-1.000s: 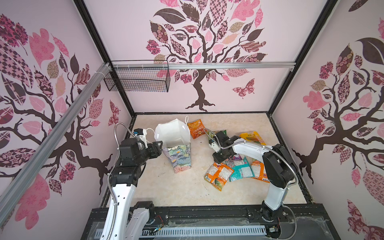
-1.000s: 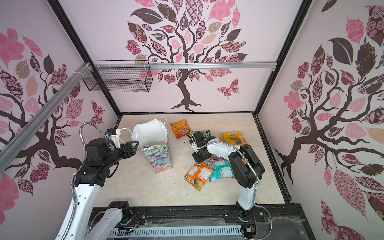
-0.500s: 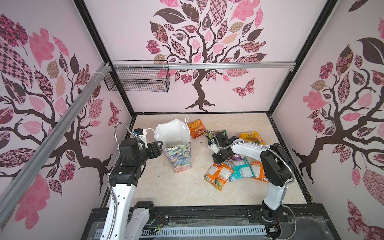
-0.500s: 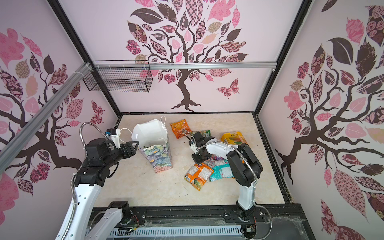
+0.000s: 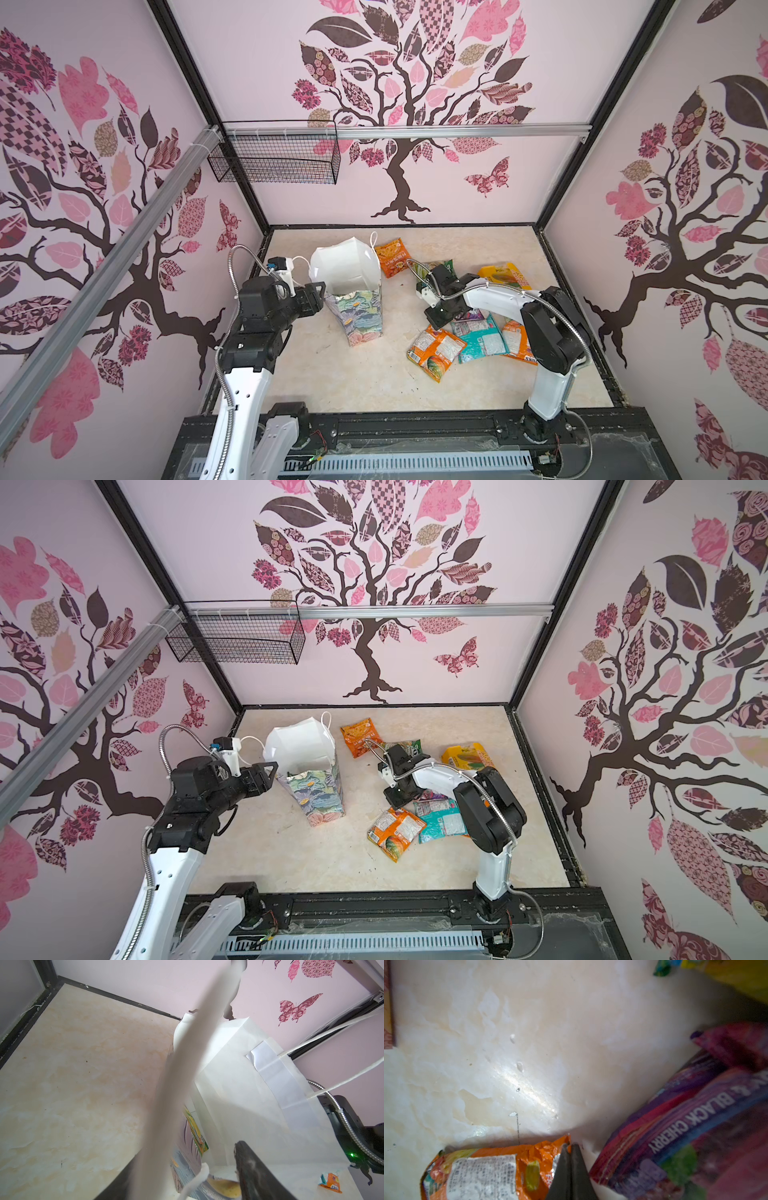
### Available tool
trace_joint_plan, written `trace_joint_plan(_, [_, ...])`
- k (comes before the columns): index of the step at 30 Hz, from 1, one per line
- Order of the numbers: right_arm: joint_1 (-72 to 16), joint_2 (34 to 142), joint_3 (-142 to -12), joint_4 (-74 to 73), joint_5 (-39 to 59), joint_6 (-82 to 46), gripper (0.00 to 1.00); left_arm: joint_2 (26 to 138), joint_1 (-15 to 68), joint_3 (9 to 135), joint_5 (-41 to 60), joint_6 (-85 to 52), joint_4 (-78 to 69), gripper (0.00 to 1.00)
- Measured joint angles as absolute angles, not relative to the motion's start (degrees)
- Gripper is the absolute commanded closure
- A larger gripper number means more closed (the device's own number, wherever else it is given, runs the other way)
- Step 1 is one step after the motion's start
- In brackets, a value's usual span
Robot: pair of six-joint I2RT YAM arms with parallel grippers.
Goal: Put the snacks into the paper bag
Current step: 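Lower the right gripper onto the orange Fox's Fruits packet, then close the right gripper on the orange Fox's Fruits packet edge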
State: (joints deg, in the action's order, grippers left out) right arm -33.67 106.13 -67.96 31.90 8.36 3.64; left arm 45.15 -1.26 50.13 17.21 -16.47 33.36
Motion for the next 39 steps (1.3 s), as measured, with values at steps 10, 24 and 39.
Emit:
trace_joint_plan(10, [-33.7,101.3,-66.7,30.2,10.6,2.8,1.00,44.9,-1.3,50.1,17.2,-16.5,33.3,0.34])
trace_joint_plan(24, [-33.7,93.9,-66.7,26.0,17.2,-0.8,1.00,43.7,-1.3,50.1,17.2,-16.5,33.3,0.34])
trace_joint_plan(39, [-33.7,84.7,-59.5,13.0,26.4,-13.8,1.00,42.1,-1.3,50.1,17.2,-16.5,33.1,0.31])
